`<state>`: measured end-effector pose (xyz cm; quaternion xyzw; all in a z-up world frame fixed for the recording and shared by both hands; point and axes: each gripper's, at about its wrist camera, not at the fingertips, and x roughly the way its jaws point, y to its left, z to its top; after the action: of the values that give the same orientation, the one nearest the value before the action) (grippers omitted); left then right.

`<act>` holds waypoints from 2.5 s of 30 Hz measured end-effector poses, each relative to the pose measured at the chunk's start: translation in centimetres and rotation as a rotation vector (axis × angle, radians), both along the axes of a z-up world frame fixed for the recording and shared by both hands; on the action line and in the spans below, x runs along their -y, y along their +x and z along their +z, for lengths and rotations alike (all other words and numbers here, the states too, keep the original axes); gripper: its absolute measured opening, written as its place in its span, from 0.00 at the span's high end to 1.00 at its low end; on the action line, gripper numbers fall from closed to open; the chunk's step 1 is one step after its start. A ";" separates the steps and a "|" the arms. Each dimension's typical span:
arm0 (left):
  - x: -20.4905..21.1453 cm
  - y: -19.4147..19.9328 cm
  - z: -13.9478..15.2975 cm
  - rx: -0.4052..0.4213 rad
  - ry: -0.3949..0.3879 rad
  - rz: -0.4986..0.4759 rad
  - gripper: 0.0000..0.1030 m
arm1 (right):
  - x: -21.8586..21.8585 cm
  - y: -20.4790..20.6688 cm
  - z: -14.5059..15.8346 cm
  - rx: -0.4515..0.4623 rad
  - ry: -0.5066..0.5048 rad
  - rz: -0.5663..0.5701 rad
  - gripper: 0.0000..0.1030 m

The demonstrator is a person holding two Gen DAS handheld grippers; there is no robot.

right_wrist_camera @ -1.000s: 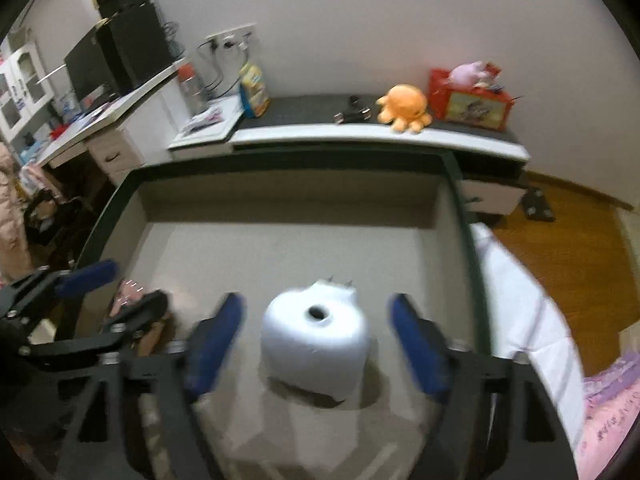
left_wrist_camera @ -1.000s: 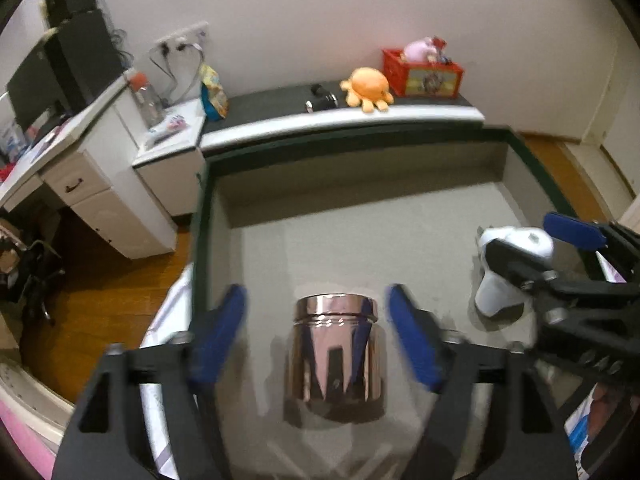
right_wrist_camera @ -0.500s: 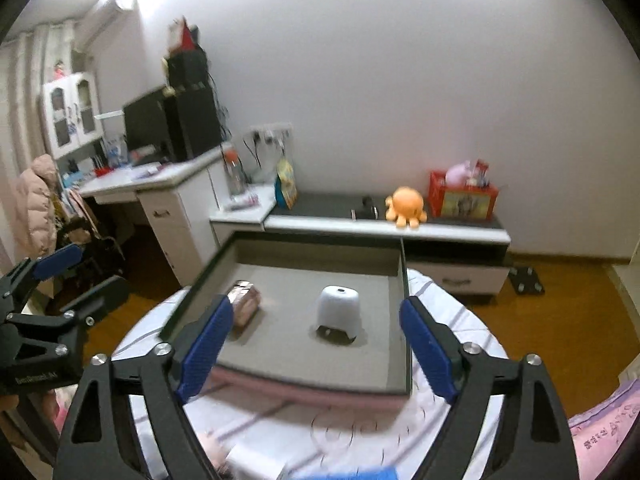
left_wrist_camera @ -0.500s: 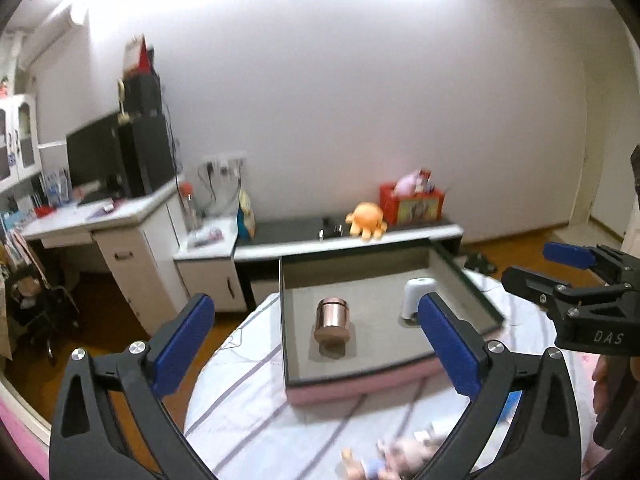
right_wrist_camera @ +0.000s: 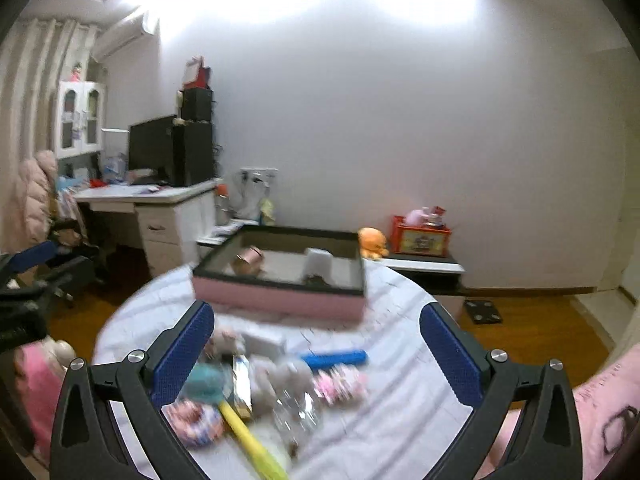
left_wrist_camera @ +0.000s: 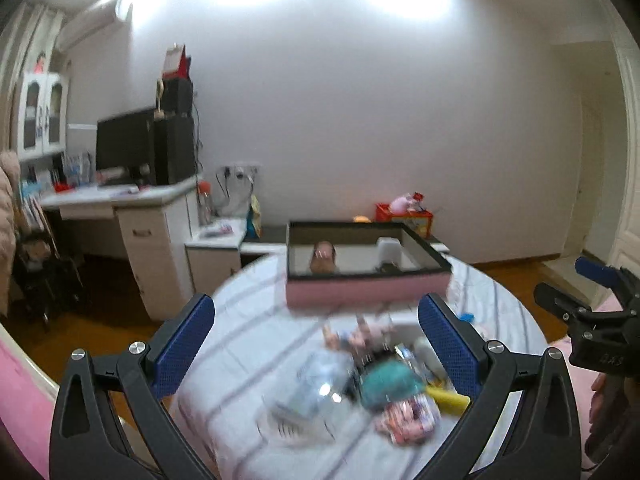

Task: Organize rigid objects
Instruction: 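Grasp the clear dental flosser box with the left tool, then grasp the pink-white block figure with the right tool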

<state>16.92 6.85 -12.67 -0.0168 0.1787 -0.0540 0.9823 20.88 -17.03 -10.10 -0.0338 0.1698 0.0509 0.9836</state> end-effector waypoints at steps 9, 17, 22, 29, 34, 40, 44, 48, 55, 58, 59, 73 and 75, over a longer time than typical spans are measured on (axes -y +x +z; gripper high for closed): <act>-0.5 2.2 -4.3 -0.125 0.018 0.004 0.00 | 2.3 -0.1 -3.1 -0.092 0.028 -0.053 0.00; -0.6 5.9 -8.8 -0.263 0.024 -0.039 0.00 | 3.9 2.2 -6.5 -0.186 0.043 -0.101 0.00; -0.6 7.7 -11.0 -0.321 0.018 -0.051 0.00 | 5.1 4.6 -8.8 -0.266 0.061 -0.128 0.00; -0.7 9.4 -12.6 -0.369 0.022 -0.061 0.12 | 5.8 8.0 -11.4 -0.374 0.071 -0.118 0.00; -0.5 9.9 -12.9 -0.388 0.035 -0.082 0.38 | 5.7 9.8 -12.1 -0.425 0.064 -0.087 0.00; 0.1 9.8 -12.5 -0.389 0.077 -0.080 0.38 | 5.8 11.6 -12.1 -0.483 0.080 -0.013 0.00; -0.1 9.5 -12.0 -0.381 0.061 -0.080 0.40 | 5.5 11.8 -11.6 -0.472 0.102 0.017 0.00; -0.4 9.6 -11.8 -0.382 0.039 -0.075 0.40 | 4.9 12.6 -12.2 -0.502 0.086 0.040 0.04; -0.1 9.4 -11.0 -0.367 0.024 -0.080 0.40 | 5.4 12.5 -12.3 -0.503 0.105 0.045 0.47; 0.1 9.2 -10.2 -0.348 0.011 -0.082 0.40 | 5.5 12.0 -12.2 -0.492 0.094 0.031 0.47; 0.2 9.2 -10.0 -0.344 0.010 -0.087 0.40 | 5.6 11.8 -12.1 -0.487 0.091 0.024 0.47; 3.2 9.6 -4.7 -0.223 0.027 -0.161 0.40 | 5.2 9.3 -6.9 -0.348 0.100 0.023 0.47; 3.9 9.9 -3.9 -0.210 0.038 -0.169 0.40 | 4.5 9.5 -5.9 -0.328 0.100 0.046 0.47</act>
<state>26.83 2.98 -16.60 0.0113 0.2821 -0.1313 0.9503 30.39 -21.57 -15.99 0.0198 0.3244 0.0868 0.9417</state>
